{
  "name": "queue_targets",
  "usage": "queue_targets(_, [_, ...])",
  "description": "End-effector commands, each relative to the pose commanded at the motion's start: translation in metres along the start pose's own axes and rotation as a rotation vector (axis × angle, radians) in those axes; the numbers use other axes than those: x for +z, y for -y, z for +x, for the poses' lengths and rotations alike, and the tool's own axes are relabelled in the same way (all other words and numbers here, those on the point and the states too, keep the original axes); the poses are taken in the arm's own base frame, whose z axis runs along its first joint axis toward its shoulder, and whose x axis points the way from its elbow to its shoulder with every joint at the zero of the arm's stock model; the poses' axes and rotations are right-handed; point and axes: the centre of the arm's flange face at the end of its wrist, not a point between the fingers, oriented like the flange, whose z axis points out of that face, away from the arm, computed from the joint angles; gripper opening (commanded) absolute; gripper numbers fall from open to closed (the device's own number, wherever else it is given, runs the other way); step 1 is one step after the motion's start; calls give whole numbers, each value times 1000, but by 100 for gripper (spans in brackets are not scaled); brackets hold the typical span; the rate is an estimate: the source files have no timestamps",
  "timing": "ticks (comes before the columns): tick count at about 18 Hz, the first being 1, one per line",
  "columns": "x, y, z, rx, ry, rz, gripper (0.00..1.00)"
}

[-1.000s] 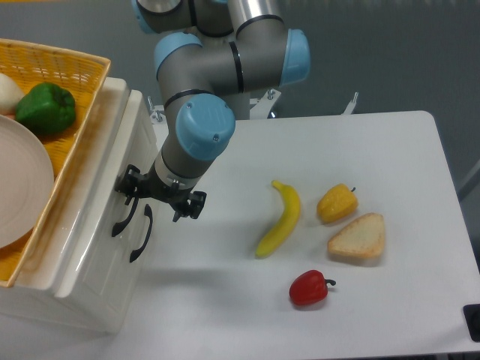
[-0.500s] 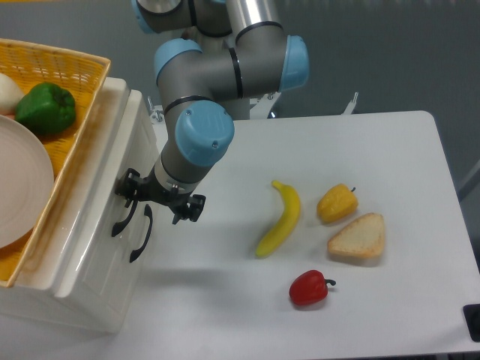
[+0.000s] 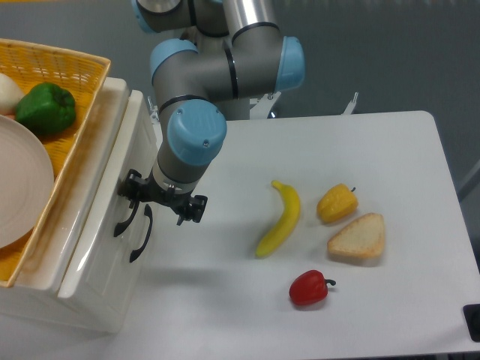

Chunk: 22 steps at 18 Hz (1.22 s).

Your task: Slide open the top white drawer

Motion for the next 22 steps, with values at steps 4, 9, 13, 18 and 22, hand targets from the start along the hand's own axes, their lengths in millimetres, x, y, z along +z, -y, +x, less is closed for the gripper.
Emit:
queue_targets(4, [-2,0,1,1,2,4,100])
queue_targets(9, [-5,0,1,8,6,8,100])
queue_targets(13, [-7,1,2,9,8,12,100])
queue_targets(18, [-8,3,-1,10,16,22,100])
queue_targets(22, [-8,4,-5,8,28,19,100])
